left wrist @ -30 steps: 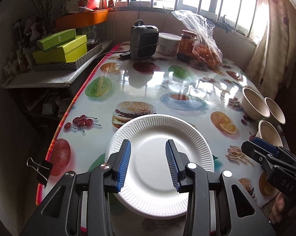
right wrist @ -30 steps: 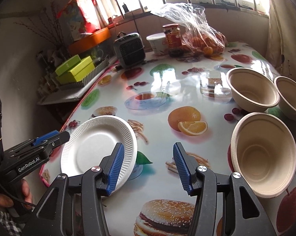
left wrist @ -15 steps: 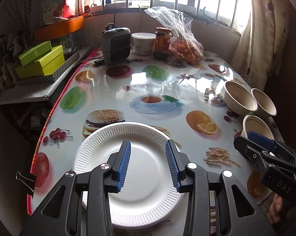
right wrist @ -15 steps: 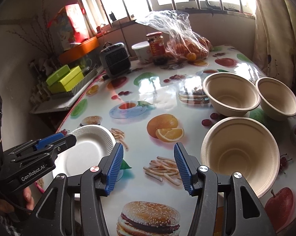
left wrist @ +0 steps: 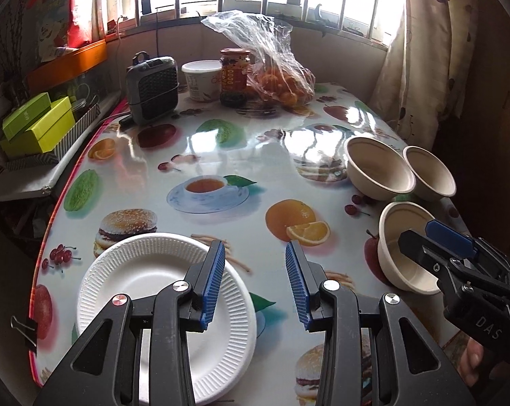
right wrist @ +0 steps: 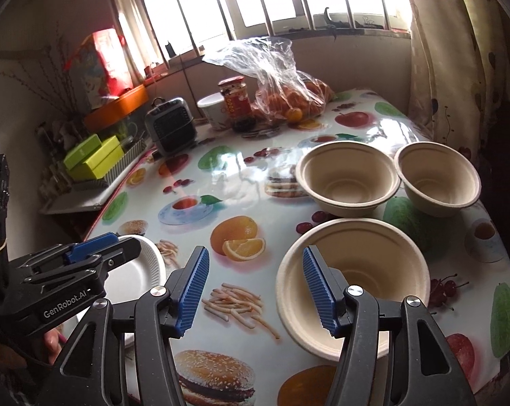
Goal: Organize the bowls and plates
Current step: 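Reach the left tool to a tan paper bowl rim while the right tool reaches another bowl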
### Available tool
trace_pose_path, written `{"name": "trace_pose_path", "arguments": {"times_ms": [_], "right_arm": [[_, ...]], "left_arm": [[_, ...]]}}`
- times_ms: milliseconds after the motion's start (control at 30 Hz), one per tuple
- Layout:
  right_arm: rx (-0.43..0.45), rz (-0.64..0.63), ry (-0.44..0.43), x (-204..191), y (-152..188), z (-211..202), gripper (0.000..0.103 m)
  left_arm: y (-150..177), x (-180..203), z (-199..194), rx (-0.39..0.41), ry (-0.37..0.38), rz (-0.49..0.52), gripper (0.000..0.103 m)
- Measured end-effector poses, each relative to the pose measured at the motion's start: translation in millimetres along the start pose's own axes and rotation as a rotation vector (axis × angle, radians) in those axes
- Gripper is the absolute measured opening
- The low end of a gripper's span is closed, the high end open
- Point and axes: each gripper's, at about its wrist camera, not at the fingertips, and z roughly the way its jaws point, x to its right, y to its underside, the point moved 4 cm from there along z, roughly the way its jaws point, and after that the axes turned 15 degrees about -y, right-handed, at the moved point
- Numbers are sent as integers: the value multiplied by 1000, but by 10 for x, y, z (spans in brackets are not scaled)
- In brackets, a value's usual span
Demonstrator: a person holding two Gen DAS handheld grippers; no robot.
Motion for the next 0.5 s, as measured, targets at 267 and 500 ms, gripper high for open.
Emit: {"name": "trace_pose_path", "arguments": {"times_ms": [267,500], "right_arm": [[32,52,86,414,-59,-232,58],[83,113,152,776,-128,-446,58]], "left_arm": [[-99,390,88,-29,114,25,39],[-226,645,147,-40,180,45,39]]}}
